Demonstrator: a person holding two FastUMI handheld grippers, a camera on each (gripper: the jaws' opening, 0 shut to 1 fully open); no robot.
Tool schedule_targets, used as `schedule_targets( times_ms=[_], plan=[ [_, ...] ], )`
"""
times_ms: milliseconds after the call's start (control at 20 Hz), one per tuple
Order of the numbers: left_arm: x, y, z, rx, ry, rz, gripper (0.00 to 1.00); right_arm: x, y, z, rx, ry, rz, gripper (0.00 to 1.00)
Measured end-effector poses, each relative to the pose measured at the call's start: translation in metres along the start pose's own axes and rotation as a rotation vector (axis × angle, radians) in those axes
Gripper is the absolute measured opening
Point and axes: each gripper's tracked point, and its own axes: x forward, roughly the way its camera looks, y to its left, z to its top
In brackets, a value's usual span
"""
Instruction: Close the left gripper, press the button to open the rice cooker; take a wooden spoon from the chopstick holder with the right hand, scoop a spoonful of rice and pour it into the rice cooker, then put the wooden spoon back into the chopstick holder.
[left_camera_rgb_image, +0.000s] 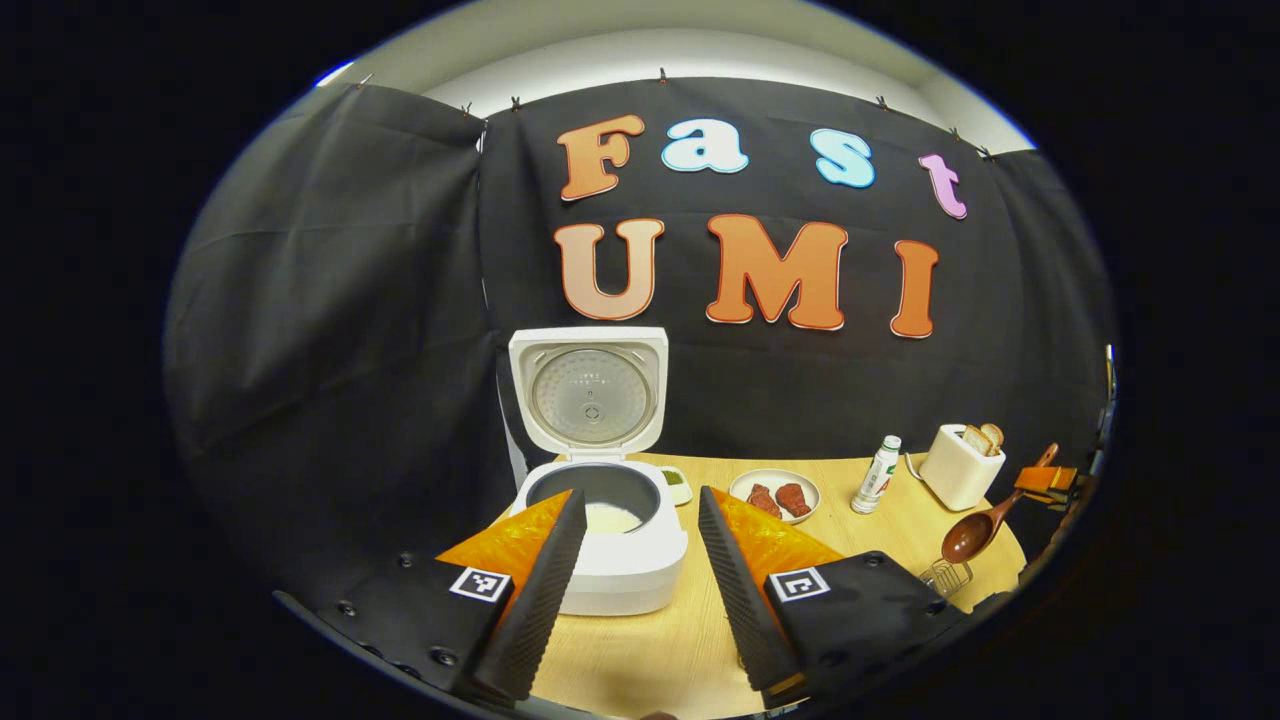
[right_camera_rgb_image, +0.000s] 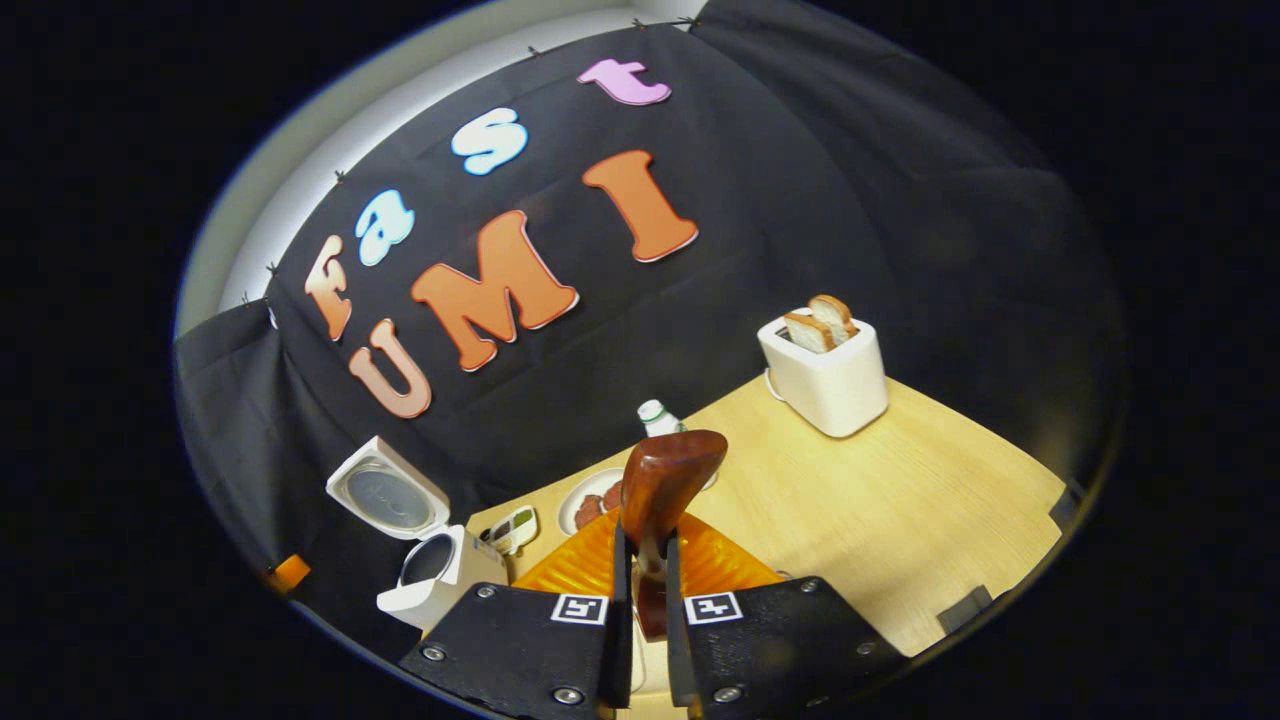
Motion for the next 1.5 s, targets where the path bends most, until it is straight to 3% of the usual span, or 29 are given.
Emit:
schedule_targets(
  times_ms=[200, 250, 400, 800, 1000, 1150, 1350, 1500],
  plan=[
    [-0.007, 0.024, -0.002, -0.027, -0.007, 0.028, 0.81, 0.008, 0.055, -0.038, -0.104, 0.051, 0.067, 0.14],
    [-0.007, 0.029, -0.002, -0.033, -0.009, 0.044, 0.87, 0.011, 0.065, -0.049, -0.131, 0.068, 0.08, 0.14],
    [-0.016, 0.053, -0.004, -0.038, -0.019, 0.093, 0.94, 0.018, 0.087, -0.082, -0.245, 0.101, 0.095, 0.14],
    [-0.033, 0.087, -0.019, 0.004, -0.008, 0.15, 0.95, 0.043, 0.086, -0.136, -0.523, 0.135, 0.047, 0.14],
    [-0.035, 0.097, -0.025, 0.015, 0.0, 0.155, 0.95, 0.05, 0.075, -0.149, -0.738, 0.113, -0.009, 0.14],
    [-0.032, 0.104, -0.033, 0.01, 0.017, 0.166, 0.95, 0.055, 0.075, -0.166, -0.844, 0.099, -0.008, 0.14],
    [-0.029, 0.113, -0.038, 0.012, 0.033, 0.179, 0.95, 0.053, 0.076, -0.189, -0.881, 0.116, -0.024, 0.14],
    [-0.026, 0.118, -0.044, 0.018, 0.044, 0.186, 0.95, 0.052, 0.085, -0.212, -0.785, 0.175, -0.002, 0.14]
  ],
)
